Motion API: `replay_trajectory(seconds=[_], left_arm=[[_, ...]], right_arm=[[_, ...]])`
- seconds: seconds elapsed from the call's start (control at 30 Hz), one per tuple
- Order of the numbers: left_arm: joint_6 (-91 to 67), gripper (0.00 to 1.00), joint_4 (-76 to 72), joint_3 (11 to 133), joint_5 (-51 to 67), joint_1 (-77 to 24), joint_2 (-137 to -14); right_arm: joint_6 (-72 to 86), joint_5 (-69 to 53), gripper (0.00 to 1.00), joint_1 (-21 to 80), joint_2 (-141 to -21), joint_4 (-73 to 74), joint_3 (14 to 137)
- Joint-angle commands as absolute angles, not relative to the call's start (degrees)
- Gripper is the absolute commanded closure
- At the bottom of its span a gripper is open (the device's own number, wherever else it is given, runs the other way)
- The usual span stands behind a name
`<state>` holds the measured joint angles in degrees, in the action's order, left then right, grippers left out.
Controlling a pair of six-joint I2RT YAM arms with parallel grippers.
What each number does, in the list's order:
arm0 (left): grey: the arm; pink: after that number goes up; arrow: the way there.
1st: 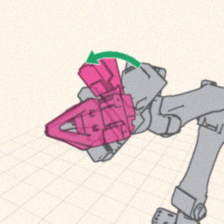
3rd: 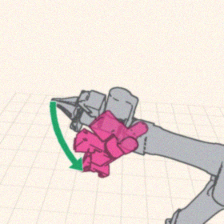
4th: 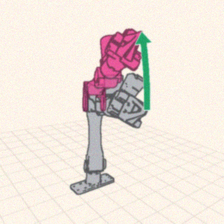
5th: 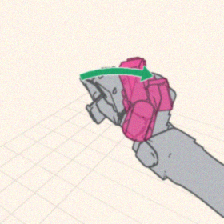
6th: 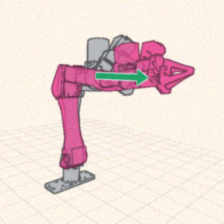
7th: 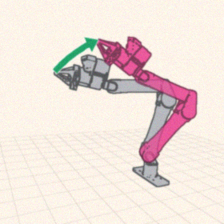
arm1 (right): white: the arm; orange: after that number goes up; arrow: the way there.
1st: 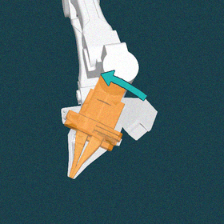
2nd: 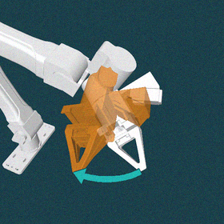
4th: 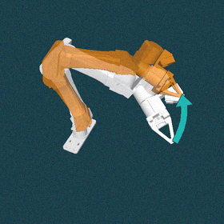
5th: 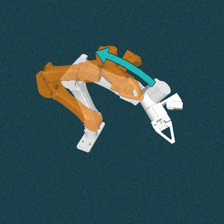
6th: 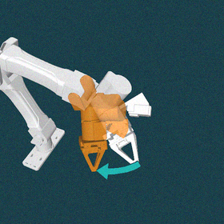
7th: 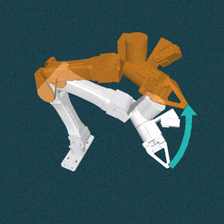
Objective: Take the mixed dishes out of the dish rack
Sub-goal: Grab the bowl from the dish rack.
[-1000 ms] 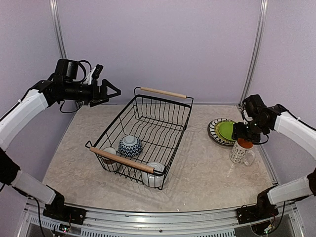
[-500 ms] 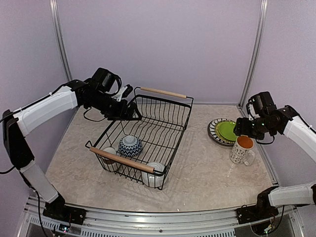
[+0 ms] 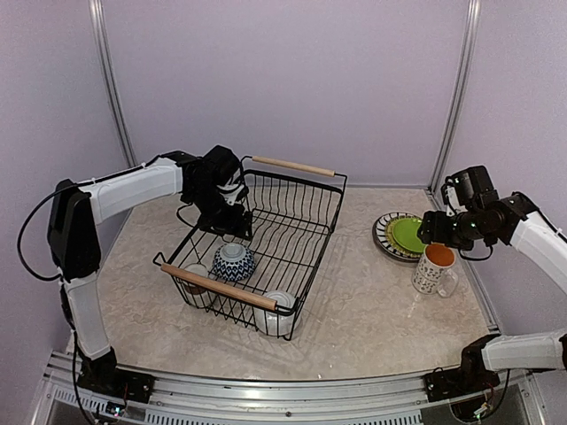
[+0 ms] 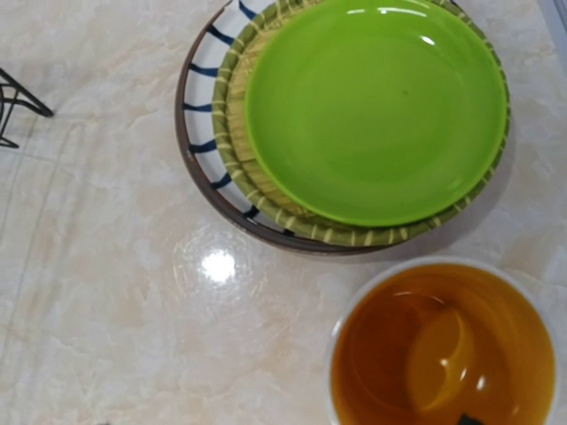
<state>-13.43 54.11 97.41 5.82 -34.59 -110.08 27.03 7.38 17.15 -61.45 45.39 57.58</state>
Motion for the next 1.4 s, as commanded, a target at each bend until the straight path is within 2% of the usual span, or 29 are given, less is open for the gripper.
replay_trajectory(seconds=[0.0, 0.1, 0.43, 0.6, 0.77, 0.9, 1.03, 1.37], left_arm=[[-13.19, 0.22, 57.98, 99.74, 1.47, -35.27, -113.73], [-13.48, 0.28, 58.93, 100.68, -1.09, -35.79, -115.46], [-13.9, 0.3, 60.82, 100.66, -4.59, -37.44, -117.63], [-14.03, 0.39, 60.92, 100.73, -4.93, -37.44, -117.84], [-14.07, 0.38, 61.43, 100.72, -5.62, -37.62, -118.23], [-13.95, 0.33, 61.46, 101.1, -5.47, -37.62, -118.86], [-13.8, 0.34, 61.44, 101.75, -5.12, -37.62, -119.57], [-13.84, 0.53, 61.55, 101.63, -5.18, -37.91, -119.36]], right_arm=[[26.63, 7.46, 0.19, 17.66, -59.31, 45.14, 56.4], [26.71, 7.54, 0.18, 17.73, -58.56, 45.17, 55.93], [26.98, 7.21, 0.18, 17.75, -58.59, 44.98, 55.87], [27.16, 7.05, 0.18, 17.75, -58.7, 44.93, 55.9], [27.24, 6.73, 0.18, 17.71, -58.95, 44.52, 55.98], [27.25, 6.59, 0.18, 17.74, -58.72, 44.56, 55.83], [27.33, 6.57, 0.18, 17.73, -58.4, 44.56, 55.59], [27.67, 6.24, 0.18, 17.73, -57.71, 44.73, 55.54]])
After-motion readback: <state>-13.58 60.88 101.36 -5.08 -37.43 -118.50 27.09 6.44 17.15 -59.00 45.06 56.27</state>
